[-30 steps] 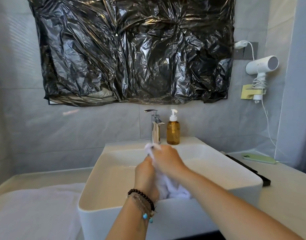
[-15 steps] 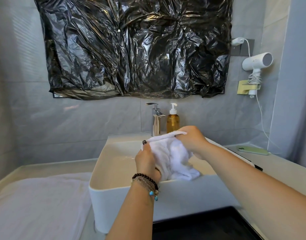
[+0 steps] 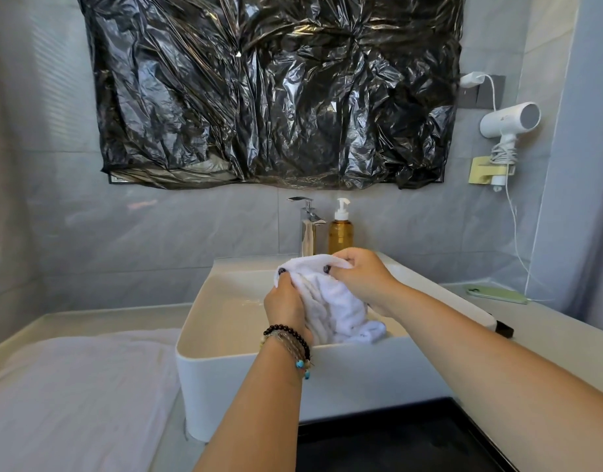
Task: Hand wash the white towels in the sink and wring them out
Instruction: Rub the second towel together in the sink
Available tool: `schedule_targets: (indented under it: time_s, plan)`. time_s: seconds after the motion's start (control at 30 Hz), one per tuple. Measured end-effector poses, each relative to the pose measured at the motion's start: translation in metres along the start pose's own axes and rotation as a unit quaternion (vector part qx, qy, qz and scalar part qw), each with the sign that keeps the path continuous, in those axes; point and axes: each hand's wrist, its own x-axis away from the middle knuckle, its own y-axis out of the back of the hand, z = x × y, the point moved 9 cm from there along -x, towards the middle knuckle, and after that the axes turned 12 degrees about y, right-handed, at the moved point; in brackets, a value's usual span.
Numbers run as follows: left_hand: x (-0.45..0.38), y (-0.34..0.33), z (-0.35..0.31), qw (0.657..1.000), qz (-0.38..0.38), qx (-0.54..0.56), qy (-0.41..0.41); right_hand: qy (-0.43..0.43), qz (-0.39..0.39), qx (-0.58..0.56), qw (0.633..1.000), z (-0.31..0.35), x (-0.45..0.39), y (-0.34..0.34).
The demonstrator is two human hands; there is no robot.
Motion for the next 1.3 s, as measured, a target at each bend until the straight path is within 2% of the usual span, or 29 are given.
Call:
schedule_targets:
  time_s: [0.17,0.33,0.4,0.5,0.57,0.77,0.87,0.97,1.07,1.17,1.3]
  plan:
    - [0.004,-0.010,0.000,0.998,0.048,0.025,-0.010,0.018,-0.079,0.104,0.991,-0.001,-0.002,0.015]
    - [0.000,-0.012,-0.003,0.998,0.021,-0.022,-0.051,0.003,-0.111,0.035,0.993,-0.010,-0.005,0.002]
    - [-0.004,-0.002,-0.006,0.997,-0.027,-0.017,-0.065,0.003,-0.066,-0.017,0.998,-0.012,-0.004,-0.005]
    - [-0.009,0.017,-0.008,0.994,-0.087,0.039,-0.058,-0.015,0.083,-0.029,0.996,-0.022,0.008,-0.012]
    - [-0.008,0.023,-0.003,0.992,-0.108,0.057,-0.029,-0.035,0.112,-0.047,0.992,-0.036,0.016,-0.004]
    - [0.004,0.008,-0.010,0.994,-0.084,-0.009,-0.072,-0.036,-0.073,-0.019,0.997,-0.039,0.013,0.036]
    - [0.009,0.005,-0.010,0.995,-0.082,-0.012,-0.062,-0.023,-0.117,0.013,0.993,-0.021,0.012,0.036]
    - [0.012,0.006,-0.009,0.995,-0.076,0.006,-0.061,-0.035,-0.124,-0.067,0.989,-0.013,0.011,0.027]
    - [0.014,0.006,-0.014,0.992,-0.075,-0.014,-0.096,-0.068,-0.076,-0.137,0.985,-0.019,0.011,0.013]
    - [0.010,-0.002,-0.016,0.990,-0.053,-0.068,-0.113,-0.033,-0.035,-0.036,0.998,-0.020,0.008,0.005]
    - [0.002,-0.010,-0.020,0.976,-0.069,-0.156,-0.132,0.008,-0.061,0.046,0.997,-0.017,0.011,0.007]
